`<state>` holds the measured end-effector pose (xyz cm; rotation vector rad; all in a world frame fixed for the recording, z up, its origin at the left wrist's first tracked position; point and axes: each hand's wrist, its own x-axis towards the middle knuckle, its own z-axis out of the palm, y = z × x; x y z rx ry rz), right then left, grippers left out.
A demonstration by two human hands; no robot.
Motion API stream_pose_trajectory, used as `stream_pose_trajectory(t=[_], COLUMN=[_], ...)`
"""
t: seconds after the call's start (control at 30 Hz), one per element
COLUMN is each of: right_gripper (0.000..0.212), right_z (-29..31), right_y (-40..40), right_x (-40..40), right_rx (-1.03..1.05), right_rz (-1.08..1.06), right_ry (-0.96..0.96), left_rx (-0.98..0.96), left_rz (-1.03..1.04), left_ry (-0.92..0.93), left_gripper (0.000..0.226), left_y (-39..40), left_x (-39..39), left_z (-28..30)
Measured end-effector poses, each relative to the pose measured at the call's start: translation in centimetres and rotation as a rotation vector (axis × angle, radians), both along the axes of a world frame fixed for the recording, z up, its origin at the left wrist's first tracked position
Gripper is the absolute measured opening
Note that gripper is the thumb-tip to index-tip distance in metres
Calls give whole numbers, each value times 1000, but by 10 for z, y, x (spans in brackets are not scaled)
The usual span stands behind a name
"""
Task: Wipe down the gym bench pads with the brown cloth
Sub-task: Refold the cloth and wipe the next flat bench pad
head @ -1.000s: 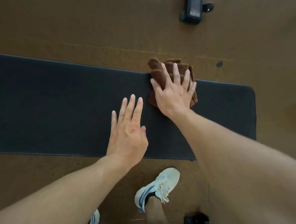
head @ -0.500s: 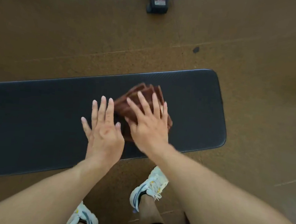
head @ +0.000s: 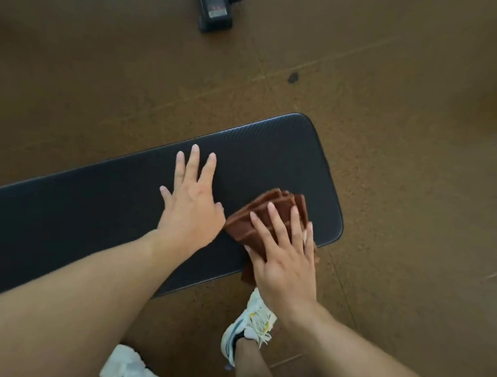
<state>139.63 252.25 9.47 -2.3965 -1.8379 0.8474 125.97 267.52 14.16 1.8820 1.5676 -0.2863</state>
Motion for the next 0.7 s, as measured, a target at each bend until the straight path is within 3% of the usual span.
stream_pose_trajectory(t=[0.17,0.27,0.4,0.53,0.7], right_gripper=[57,58,62,70,64], right_z=[-3,-6,-5,4,12], right_y=[156,192,108,4,-11], right_x=[47,70,82,81,77], right_rx=[137,102,185,61,56], right_rz=[-167,-189,-199,-289,-403], right_ry=[18,44,-31,82,194], left_rx=[-150,-232,-259,-284,-248], left_rz=[-35,-69,-14,33,50], left_ry=[185,311,346,317,336], left_gripper=[123,149,166,167,168], left_y=[46,53,38,36,35], left_x=[38,71,94,93,92], left_z=[2,-1,-9,-12,-12])
